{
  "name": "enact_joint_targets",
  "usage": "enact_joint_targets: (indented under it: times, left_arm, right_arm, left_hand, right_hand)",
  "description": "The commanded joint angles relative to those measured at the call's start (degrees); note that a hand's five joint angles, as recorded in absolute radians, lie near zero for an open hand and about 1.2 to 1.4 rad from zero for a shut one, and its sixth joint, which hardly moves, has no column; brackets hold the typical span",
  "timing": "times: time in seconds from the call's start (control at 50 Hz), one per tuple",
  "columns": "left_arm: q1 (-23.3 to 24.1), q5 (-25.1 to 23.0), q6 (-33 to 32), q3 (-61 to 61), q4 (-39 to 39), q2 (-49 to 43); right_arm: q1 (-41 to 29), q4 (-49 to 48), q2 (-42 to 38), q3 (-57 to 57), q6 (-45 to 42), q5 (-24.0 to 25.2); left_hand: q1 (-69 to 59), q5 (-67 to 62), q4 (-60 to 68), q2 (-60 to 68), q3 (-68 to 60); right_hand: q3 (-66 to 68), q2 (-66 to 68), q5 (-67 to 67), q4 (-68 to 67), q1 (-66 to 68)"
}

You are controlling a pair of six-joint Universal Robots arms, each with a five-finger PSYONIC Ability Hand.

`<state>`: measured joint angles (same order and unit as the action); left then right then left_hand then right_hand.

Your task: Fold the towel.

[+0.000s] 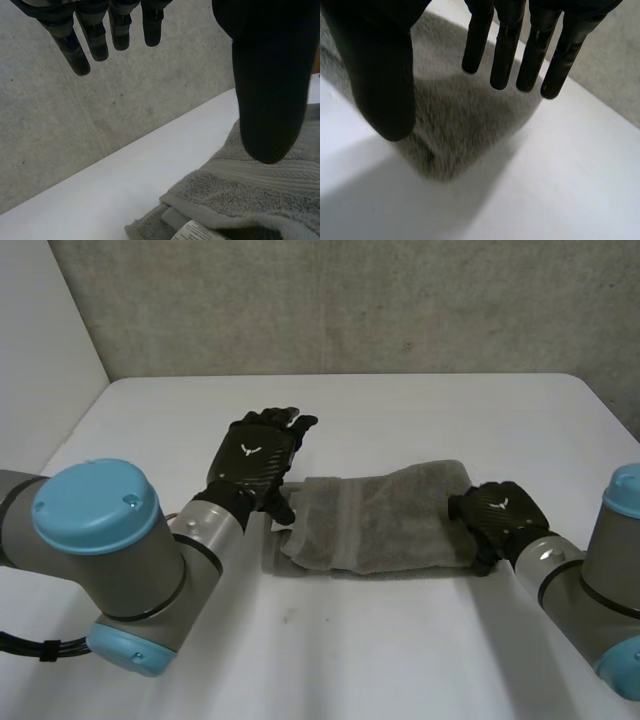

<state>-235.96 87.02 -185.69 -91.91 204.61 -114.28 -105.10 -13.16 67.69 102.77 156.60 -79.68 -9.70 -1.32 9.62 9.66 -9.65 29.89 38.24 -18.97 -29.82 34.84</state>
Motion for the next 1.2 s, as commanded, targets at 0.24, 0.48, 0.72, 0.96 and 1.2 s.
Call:
enact_joint_targets:
  times: [0.24,0.48,0.72,0.96,1.2]
  left_arm:
    - [-0.64,1.66,0.07,-3.01,-0.26,2.39]
    - [-1.17,1.66,0.07,-4.24,-0.17,3.54]
    - [-3.45,2.71,0.07,-5.12,-0.44,6.69]
    - [-8.99,2.81,0.07,-5.38,-0.53,11.36]
    - [-11.28,2.81,0.07,-5.38,-0.53,12.24]
  right_arm:
    - [2.71,-5.47,-4.58,-0.11,0.55,1.63]
    - [2.97,-4.77,-5.11,0.68,3.53,1.54]
    - [1.74,-5.74,-4.05,-6.00,3.19,0.57]
    - [-21.87,3.30,-12.56,-32.08,-5.23,-0.05]
    - [-30.86,4.11,-22.60,-37.47,-9.91,10.51]
  left_hand:
    - [-0.52,1.11,0.59,0.56,-0.56]
    - [-0.52,1.11,0.59,0.56,-0.56]
    - [-0.52,1.11,0.59,0.56,-0.56]
    - [-0.52,1.11,0.59,0.56,-0.56]
    - [-0.52,1.11,0.59,0.56,-0.56]
  right_hand:
    - [49.01,40.65,-49.93,-49.07,44.05]
    - [32.45,24.09,-33.37,-32.52,27.49]
    - [50.11,41.76,-51.03,-50.18,45.16]
    - [50.11,41.76,-51.03,-50.18,45.16]
    - [50.11,41.76,-51.03,-50.18,45.16]
